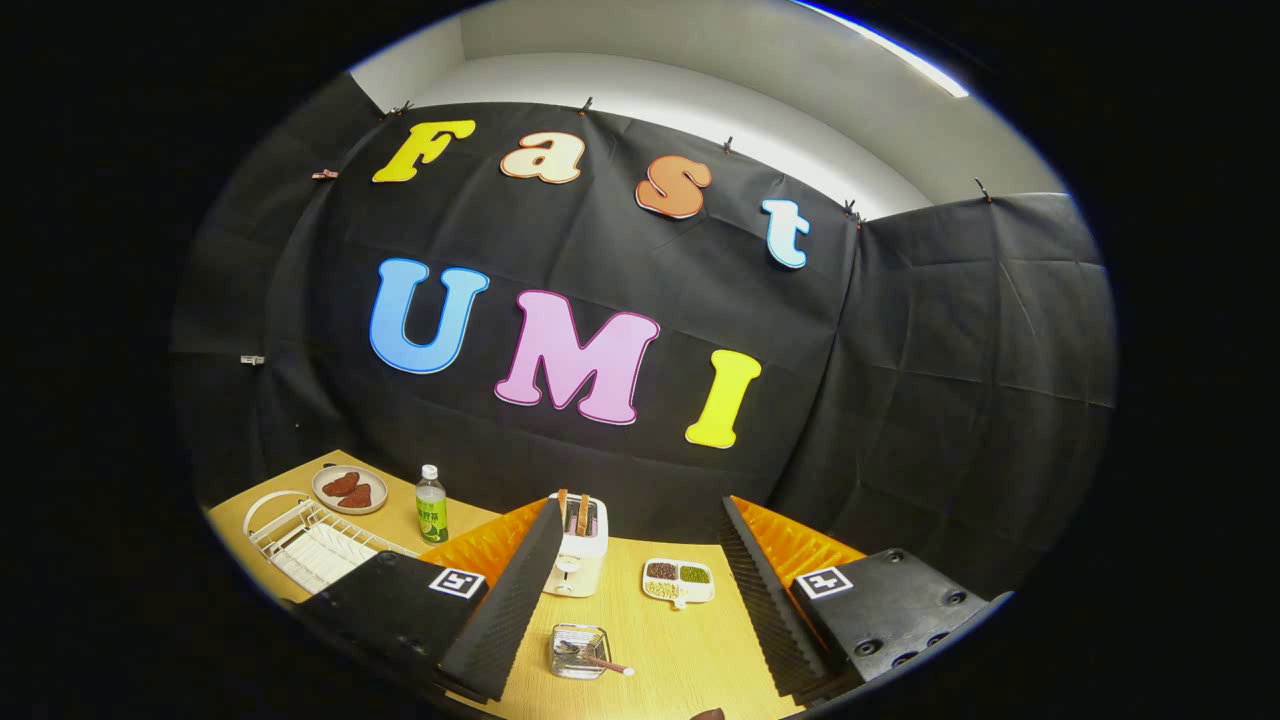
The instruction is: Take the plate from the dish rack, then take the spoon from the basket and place it into the plate.
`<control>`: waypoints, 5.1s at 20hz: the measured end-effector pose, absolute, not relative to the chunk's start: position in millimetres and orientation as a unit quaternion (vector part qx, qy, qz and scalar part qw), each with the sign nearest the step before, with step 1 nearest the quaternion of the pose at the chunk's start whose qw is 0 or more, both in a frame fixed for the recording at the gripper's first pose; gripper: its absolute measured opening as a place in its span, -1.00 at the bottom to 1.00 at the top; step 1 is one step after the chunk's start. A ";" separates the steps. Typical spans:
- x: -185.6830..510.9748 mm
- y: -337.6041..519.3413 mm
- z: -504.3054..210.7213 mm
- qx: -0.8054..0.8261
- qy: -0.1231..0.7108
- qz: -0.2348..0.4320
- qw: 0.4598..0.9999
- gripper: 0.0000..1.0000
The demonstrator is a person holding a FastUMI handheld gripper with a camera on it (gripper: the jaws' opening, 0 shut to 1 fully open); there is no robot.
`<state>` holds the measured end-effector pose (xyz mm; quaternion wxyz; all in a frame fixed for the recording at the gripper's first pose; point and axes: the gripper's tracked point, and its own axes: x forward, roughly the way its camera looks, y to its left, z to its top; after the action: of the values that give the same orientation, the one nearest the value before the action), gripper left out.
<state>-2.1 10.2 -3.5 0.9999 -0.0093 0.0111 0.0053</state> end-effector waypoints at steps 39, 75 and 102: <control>78.5 228.2 -248.6 0.018 0.417 0.087 0.905 -0.24; -99.4 79.3 -349.3 0.285 0.467 0.183 0.817 -0.49; -51.7 2.7 -297.1 0.163 0.352 0.177 0.905 0.43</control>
<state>-51.7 2.7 -297.1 0.9047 0.1626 0.3516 0.1774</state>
